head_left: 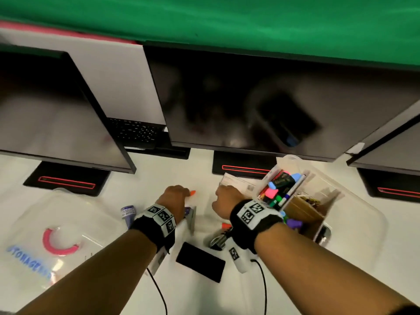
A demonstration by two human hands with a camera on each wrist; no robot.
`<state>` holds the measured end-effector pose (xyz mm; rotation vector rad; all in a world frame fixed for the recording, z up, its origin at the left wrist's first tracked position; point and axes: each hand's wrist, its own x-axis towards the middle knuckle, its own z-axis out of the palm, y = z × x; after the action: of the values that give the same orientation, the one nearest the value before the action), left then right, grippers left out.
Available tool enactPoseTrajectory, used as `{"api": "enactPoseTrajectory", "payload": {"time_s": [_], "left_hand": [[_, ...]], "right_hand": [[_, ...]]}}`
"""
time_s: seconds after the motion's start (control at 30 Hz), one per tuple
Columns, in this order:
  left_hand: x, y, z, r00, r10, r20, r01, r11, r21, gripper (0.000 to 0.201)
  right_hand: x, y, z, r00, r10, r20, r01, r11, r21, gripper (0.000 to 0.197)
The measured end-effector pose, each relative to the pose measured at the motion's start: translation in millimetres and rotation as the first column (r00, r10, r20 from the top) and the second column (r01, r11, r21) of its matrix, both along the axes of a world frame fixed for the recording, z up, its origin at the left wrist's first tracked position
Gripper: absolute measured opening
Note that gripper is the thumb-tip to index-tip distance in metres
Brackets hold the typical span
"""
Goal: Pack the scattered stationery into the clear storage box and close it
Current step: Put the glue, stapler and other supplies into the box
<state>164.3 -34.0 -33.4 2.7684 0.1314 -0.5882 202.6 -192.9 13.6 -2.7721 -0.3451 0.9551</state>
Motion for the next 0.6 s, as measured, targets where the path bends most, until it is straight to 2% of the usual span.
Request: {"api": "enactPoseTrajectory", "payload": {"time_s": [0.07,0.2,0.3,0.37,0.5,0.6], "left_hand": [[-0.5,13.1,-2.5,0.996,0.07,-0.057,-0.07,0.998,0.007,0.048],[-5.2,25.8,-7.3,0.986,0.1,-0.131,-0.098,0.995,0.021,0.052],[-8.9,29.5,-10.6,0.984,0.107,-0.144,-0.107,0.994,0.004,0.049],[-10.6,30.7,-11.4,0.985,0.115,-0.132,-0.117,0.993,-0.011,0.049],[-15.6,32.9,-13.9,0.989,0.103,-0.108,-0.105,0.994,-0.018,0.05],[-15.6,35.5,-15.7,0.988,0.108,-0.107,-0.108,0.994,0.007,0.052]], "right_hand": [[10.8,12.9,-21.4,0.998,-0.019,0.064,0.024,0.996,-0.082,0.045],[35.8,10.5,-41.0,0.953,-0.251,0.168,0.279,0.944,-0.173,0.058],[39.2,4.6,-44.6,0.961,-0.253,0.109,0.275,0.9,-0.339,0.07],[37.0,3.9,-49.5,0.971,-0.21,0.11,0.236,0.896,-0.377,0.065],[28.5,15.2,-55.3,0.964,-0.244,0.109,0.262,0.941,-0.216,0.04],[20.6,24.6,-44.2,0.967,-0.237,0.092,0.245,0.965,-0.089,0.036]]}}
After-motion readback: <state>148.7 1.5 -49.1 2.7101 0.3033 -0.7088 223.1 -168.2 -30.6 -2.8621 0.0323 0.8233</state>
